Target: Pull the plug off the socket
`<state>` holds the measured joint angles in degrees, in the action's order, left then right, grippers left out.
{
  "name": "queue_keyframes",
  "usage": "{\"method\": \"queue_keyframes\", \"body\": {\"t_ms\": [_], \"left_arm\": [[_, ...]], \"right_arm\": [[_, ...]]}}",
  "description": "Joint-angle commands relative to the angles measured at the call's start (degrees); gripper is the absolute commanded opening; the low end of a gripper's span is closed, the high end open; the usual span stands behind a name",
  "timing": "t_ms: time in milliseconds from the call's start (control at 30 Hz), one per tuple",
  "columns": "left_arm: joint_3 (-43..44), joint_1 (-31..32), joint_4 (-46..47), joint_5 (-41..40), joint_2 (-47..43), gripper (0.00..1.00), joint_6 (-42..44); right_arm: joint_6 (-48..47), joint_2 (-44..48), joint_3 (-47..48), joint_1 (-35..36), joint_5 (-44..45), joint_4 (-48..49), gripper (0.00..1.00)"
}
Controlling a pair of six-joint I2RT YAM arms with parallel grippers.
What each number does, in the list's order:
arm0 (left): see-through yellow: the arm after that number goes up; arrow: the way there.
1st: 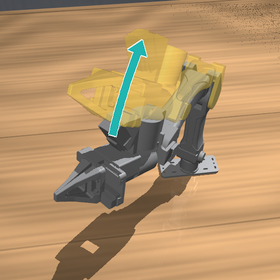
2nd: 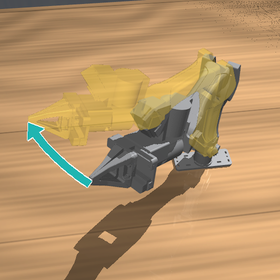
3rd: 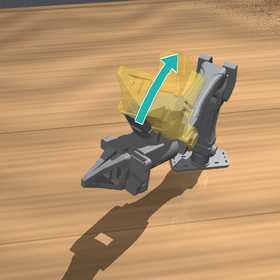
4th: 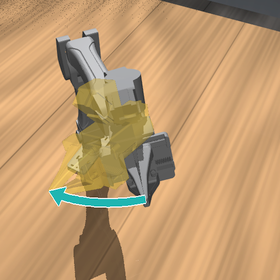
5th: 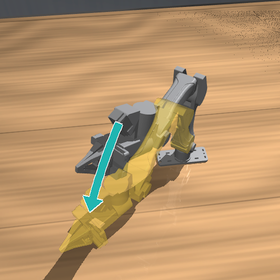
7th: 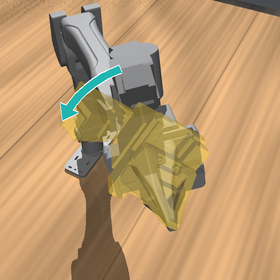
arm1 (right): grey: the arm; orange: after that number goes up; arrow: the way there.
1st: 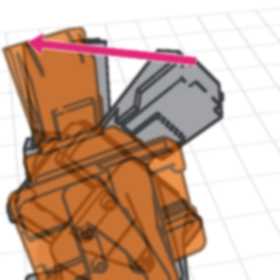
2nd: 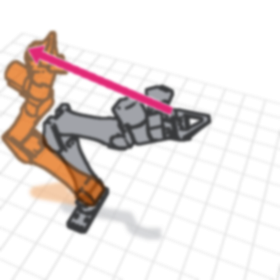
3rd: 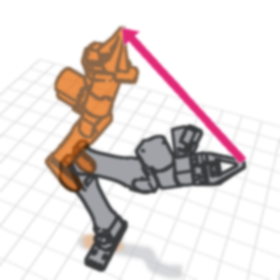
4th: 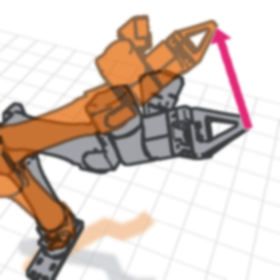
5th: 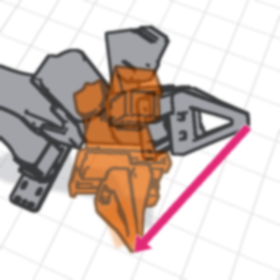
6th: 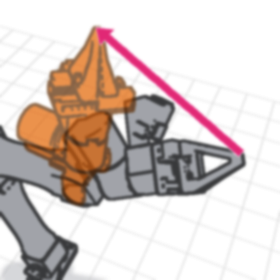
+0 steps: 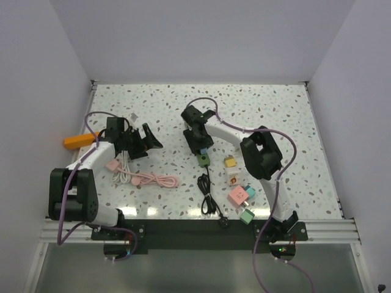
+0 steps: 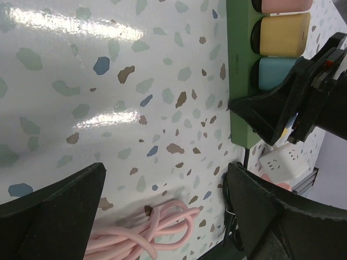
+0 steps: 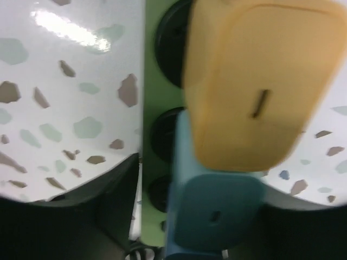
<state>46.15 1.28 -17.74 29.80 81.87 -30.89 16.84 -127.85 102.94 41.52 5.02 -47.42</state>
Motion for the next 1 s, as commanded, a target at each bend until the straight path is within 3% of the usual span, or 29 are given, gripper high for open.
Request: {"method": "queue_keyframes", "body": {"t_ms": [0, 67, 100, 200, 367, 467, 800, 867, 967], "left_arm": [[-0.36, 0.3, 5.08, 2.45, 0.84, 1.0, -1.09], [-0.97, 0.3, 7.09, 3.5, 1.19, 1.0, -1.62], [-1.15, 0.39, 7.97, 4.03, 1.63, 1.0, -2.41], [-2.29, 0.74, 12.28, 6.58, 2.16, 1.0, -4.52], [-3.96, 3.2, 20.72, 9.75, 3.82, 1.0, -7.25], [-5.19, 4.96, 24.5, 10.1, 5.84, 1.0, -8.83], [-5.63, 11.29, 30.74, 7.47, 12.78, 0.99, -11.64], [-5.63, 12.52, 31.18, 6.68, 13.76, 0.96, -11.47], [-5.37, 13.84, 29.87, 4.74, 15.69, 0.83, -10.68]], "right_arm": [[0.73, 4.7, -4.64, 0.06, -4.92, 4.59, 0.49], [2.31, 6.82, -7.47, -0.03, -9.48, 6.36, 0.34], [2.67, 8.65, -10.01, -0.03, -11.33, 8.11, 0.19], [6.0, 12.7, -15.47, -0.12, -18.71, 12.86, 0.0], [16.1, 15.96, -22.68, -1.0, -34.17, 25.77, 0.0], [21.03, 17.28, -25.24, -1.0, -38.13, 31.22, 0.0], [26.57, 18.08, -28.4, -1.0, -40.52, 37.22, 0.0], [26.93, 18.16, -28.49, -0.91, -40.52, 37.49, 0.0], [26.58, 18.25, -28.4, -1.0, -39.91, 37.22, 0.0]]}}
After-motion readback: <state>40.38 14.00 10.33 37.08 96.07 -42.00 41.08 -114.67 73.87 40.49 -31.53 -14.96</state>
